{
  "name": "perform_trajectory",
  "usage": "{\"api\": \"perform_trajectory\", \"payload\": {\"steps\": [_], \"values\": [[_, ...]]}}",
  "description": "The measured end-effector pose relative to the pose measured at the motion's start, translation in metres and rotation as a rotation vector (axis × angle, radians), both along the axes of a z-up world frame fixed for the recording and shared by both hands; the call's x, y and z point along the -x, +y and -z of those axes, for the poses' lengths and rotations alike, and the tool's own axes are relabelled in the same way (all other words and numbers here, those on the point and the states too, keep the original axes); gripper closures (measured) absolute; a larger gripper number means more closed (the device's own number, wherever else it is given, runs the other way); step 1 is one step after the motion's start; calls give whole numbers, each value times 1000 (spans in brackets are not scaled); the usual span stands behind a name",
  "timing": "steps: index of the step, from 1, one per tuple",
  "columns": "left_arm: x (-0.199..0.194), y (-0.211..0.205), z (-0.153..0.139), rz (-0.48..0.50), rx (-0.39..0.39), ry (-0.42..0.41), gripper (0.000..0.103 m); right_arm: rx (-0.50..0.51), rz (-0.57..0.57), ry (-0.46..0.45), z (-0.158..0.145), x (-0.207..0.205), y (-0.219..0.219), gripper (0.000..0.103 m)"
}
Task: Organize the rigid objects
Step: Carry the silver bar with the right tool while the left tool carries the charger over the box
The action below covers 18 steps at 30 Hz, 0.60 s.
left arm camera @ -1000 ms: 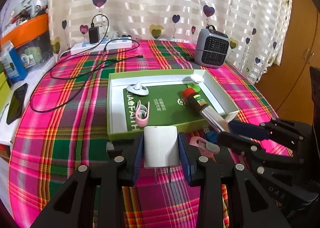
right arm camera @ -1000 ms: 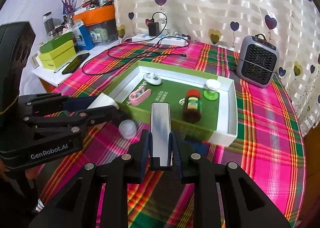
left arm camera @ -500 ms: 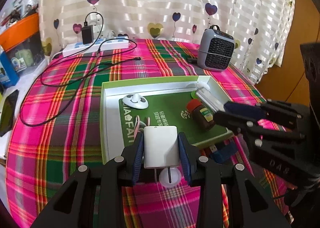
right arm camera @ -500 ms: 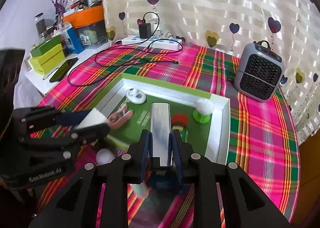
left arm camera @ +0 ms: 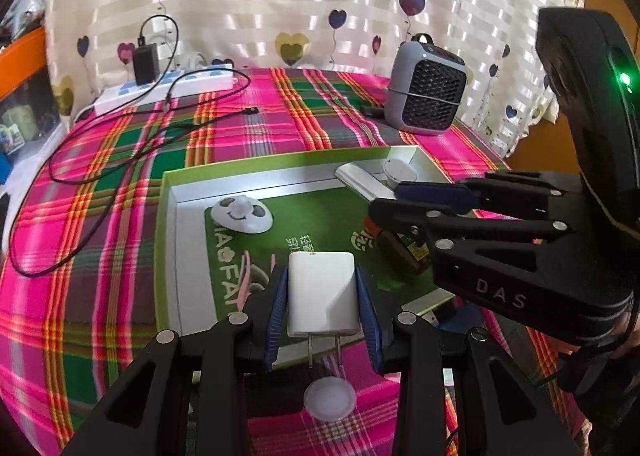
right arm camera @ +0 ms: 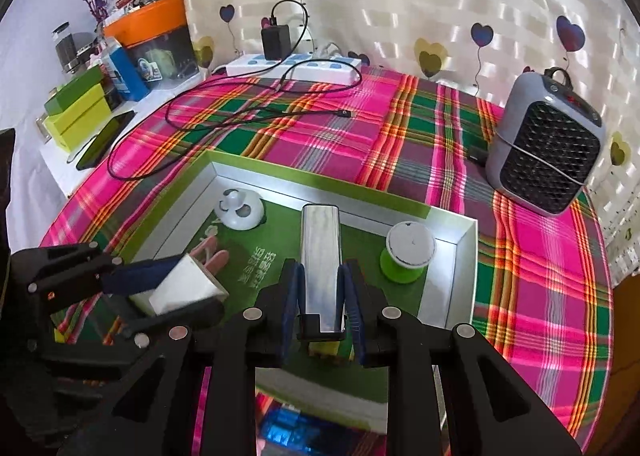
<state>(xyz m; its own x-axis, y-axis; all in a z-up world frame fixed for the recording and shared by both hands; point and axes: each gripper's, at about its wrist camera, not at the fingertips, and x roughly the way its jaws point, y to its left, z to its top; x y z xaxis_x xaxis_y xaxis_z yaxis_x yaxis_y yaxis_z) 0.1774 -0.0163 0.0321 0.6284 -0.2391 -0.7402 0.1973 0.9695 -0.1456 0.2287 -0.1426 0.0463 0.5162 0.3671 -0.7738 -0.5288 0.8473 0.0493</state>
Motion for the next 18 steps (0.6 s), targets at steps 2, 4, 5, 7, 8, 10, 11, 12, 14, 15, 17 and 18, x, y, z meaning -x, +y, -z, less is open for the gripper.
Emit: {"api": "perform_trajectory", "payload": {"steps": [2,4,5,7,8,10,11,12,14,15,17,18], "values": [[-3,0,2,4,1,3,70,-2,-4,9,1,-5,1,79],[-8,0,4,5,4,14,70,1,-14,14,3,-8,3,79],[-9,1,5,5,5,18,70,4,-18,15,3,-10,3,79],[-11,0,6,6,3,17,70,6,-22,16,3,-14,5,79],[-12,0,6,6,1,18,71,4,-23,19,4,-16,5,79],[-13,0,8,9,0,22,71,3,-26,24,4,-19,6,79],[-14,-1,9,10,-3,25,71,3,-29,27,5,-20,6,79],[-15,-1,9,10,-4,27,71,5,-33,30,5,-22,7,79],[-17,-2,10,13,-6,29,71,5,-41,35,6,-25,8,79],[-18,-2,11,14,-6,30,71,5,-45,37,7,-26,9,79],[-19,-2,12,17,-10,34,71,7,-51,43,8,-28,10,79],[-20,-2,13,15,-11,37,71,10,-52,46,9,-29,10,79]]}}
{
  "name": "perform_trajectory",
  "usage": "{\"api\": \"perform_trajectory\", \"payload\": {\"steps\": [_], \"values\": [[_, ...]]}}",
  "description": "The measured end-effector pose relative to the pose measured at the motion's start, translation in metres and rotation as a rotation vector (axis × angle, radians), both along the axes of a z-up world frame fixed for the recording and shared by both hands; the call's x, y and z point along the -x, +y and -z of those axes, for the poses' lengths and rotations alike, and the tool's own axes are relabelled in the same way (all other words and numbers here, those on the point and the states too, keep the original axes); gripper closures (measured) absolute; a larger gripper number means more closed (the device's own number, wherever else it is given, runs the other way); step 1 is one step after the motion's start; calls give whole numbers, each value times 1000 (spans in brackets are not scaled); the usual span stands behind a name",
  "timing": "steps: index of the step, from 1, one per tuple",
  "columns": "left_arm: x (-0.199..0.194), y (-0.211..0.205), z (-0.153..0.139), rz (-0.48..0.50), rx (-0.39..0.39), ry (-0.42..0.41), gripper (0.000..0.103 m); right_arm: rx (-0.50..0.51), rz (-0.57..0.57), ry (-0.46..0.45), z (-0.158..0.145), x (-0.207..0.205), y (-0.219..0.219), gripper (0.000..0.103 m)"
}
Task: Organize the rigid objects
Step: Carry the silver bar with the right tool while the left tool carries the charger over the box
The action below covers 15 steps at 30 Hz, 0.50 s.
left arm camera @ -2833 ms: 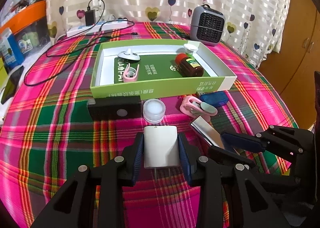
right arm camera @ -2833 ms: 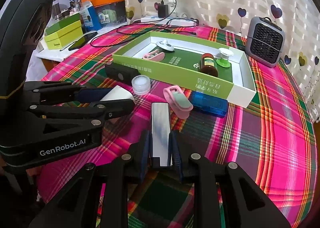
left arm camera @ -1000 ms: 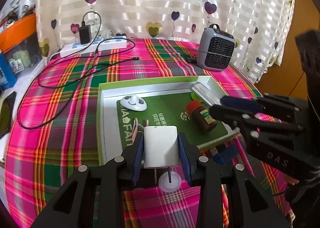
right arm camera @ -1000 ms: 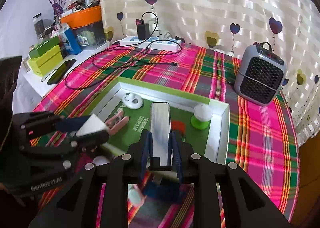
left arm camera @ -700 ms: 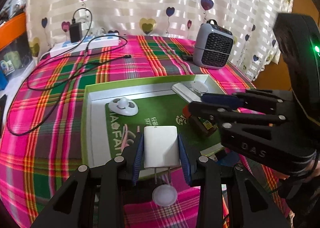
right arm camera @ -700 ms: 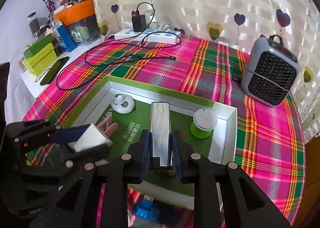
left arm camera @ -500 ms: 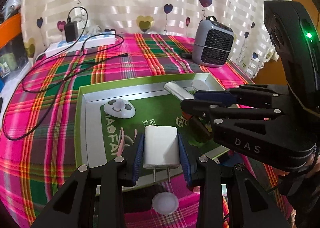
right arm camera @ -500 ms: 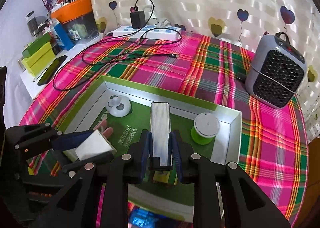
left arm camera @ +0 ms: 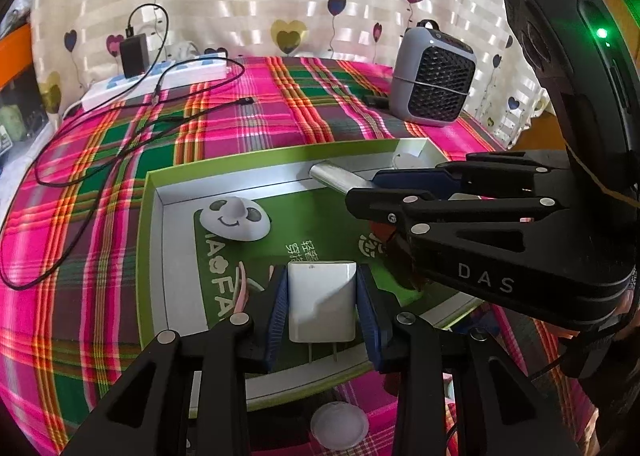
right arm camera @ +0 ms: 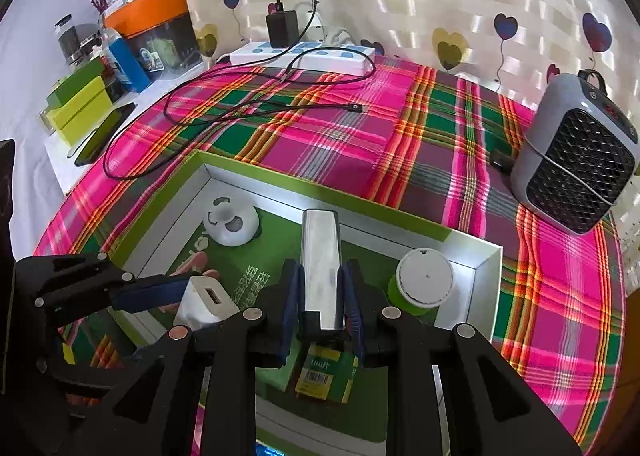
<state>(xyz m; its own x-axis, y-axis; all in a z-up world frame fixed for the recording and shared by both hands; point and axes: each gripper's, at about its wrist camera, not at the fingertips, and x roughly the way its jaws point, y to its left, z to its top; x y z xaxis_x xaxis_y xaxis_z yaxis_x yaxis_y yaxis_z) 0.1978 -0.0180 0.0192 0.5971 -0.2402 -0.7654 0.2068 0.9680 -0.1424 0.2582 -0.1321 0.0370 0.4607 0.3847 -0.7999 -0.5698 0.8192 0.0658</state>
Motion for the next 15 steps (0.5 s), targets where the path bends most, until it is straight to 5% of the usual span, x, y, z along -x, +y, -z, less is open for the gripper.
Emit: {"api": "perform_trajectory", "payload": {"steps": [15], "values": [[-8,2,7,0,-5,28,71,19,-25,26,8,-7,9,79]]}}
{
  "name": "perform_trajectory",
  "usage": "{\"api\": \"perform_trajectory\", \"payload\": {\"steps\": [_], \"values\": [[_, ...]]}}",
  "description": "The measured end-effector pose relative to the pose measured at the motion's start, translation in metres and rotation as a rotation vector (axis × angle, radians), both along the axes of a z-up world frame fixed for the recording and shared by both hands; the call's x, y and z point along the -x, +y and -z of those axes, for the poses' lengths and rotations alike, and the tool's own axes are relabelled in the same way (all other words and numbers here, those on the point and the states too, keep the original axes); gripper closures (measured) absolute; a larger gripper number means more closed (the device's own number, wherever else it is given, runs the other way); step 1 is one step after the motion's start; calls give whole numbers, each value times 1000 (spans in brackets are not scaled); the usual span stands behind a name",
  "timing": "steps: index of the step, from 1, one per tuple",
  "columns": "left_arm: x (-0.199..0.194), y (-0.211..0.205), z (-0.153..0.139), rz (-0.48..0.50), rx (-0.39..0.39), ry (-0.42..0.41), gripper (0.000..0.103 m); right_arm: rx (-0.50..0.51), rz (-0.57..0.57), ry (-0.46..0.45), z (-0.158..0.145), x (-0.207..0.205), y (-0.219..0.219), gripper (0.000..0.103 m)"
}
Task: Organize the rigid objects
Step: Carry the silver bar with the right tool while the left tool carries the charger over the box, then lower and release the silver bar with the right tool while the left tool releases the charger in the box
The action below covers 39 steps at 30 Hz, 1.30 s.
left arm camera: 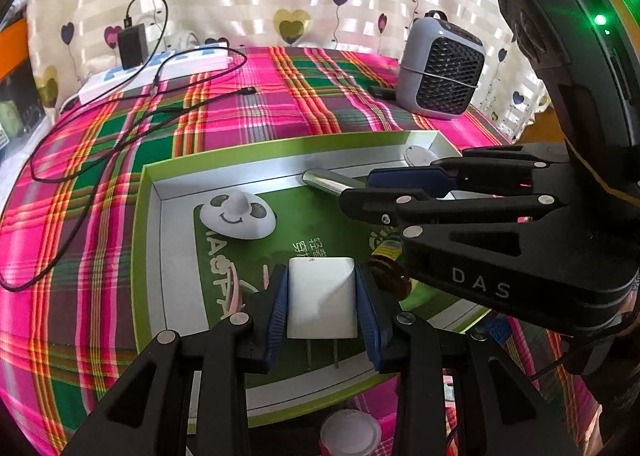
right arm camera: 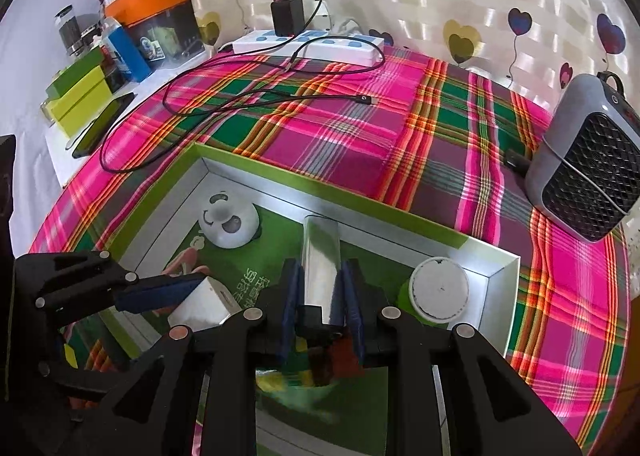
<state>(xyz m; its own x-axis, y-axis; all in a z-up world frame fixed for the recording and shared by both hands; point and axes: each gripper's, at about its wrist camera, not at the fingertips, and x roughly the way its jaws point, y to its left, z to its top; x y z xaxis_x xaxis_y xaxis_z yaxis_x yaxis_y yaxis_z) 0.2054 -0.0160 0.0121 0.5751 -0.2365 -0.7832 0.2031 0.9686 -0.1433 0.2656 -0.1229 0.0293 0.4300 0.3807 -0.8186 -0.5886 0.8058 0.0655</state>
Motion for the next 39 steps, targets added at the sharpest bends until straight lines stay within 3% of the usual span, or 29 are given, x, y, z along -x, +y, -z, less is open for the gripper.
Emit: {"api": "perform_trajectory", "payload": {"steps": [31,39], "values": [[1,-4,2,13,-37,-13,70,-25,2,39,13,-1,2,79],[1,-5,2,15,-41,-13,69,-47,20,32,11,1,-2,64]]}}
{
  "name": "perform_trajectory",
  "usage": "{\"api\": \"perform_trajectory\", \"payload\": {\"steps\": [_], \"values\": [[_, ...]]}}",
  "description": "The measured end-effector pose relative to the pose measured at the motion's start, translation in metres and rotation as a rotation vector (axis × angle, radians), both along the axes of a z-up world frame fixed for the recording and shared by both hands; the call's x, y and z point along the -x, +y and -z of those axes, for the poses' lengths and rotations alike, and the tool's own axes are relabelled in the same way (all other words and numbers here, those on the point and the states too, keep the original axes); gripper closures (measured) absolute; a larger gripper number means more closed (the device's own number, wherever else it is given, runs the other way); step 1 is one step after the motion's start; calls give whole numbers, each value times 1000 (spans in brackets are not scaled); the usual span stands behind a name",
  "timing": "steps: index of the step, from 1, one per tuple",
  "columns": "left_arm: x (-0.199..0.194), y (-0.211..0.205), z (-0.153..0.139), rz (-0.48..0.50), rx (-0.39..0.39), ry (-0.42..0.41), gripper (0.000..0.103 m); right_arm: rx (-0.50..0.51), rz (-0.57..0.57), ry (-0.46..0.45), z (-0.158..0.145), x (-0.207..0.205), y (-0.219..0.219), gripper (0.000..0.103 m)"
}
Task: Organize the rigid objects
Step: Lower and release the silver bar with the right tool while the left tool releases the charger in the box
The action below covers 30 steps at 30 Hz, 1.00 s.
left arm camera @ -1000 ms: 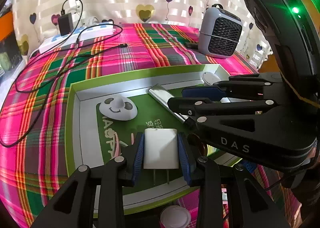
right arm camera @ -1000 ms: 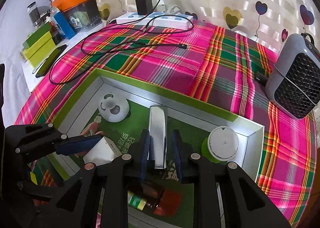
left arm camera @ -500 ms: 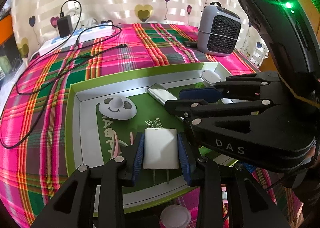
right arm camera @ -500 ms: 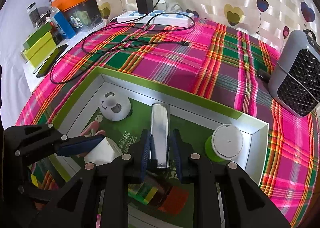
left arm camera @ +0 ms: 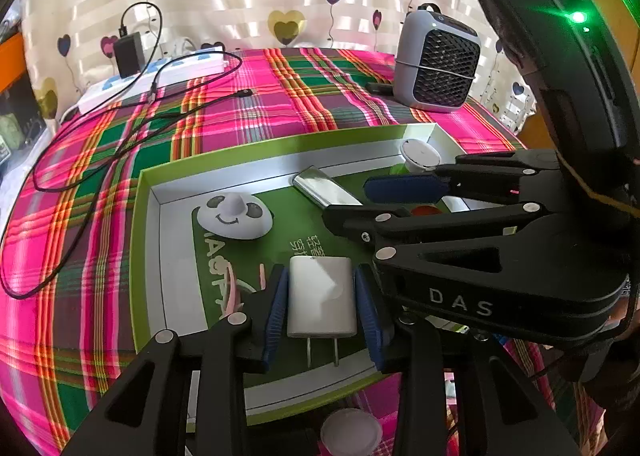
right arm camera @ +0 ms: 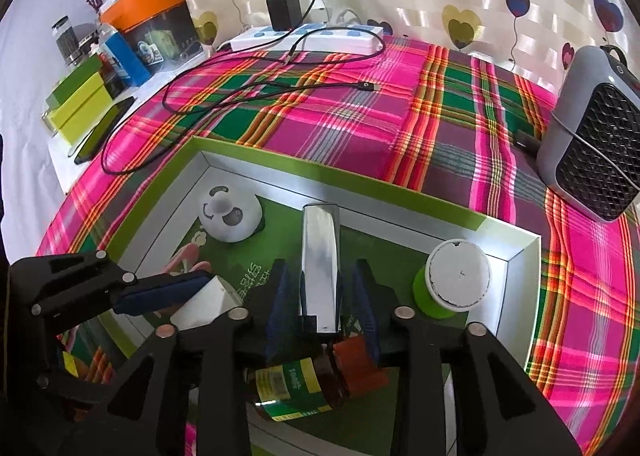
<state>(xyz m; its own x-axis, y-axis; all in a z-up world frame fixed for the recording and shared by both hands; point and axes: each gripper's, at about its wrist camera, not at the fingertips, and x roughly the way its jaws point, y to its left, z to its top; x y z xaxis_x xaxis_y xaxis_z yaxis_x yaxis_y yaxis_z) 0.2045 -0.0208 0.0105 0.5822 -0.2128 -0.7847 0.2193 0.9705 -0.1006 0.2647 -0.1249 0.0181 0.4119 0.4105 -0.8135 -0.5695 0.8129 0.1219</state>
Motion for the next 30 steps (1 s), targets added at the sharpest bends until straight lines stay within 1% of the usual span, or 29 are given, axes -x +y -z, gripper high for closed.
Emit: {"api": "perform_trajectory", "payload": {"steps": [1,4,7,12,16,22,30], "values": [[0,0,0,-2,-1,0,69,-1,2,-2,0,0,0,62],[3,1,-2,-6,-13,-4,69,-3,18,-7,-3,1,-3,62],[10,-2,-7,1,-31,-31,69,-13,35,-16,-7,5,-6,62],[20,-1,-17,1,-22,-54,69,-40,62,-42,-19,15,-13,61],[31,0,-26,0,-16,-76,69,-50,86,-67,-29,26,-20,61],[50,0,-37,8,-22,-102,69,-75,120,-82,-39,44,-28,61],[76,2,-40,12,-32,-114,69,-101,162,-95,-45,72,-35,61]]}}
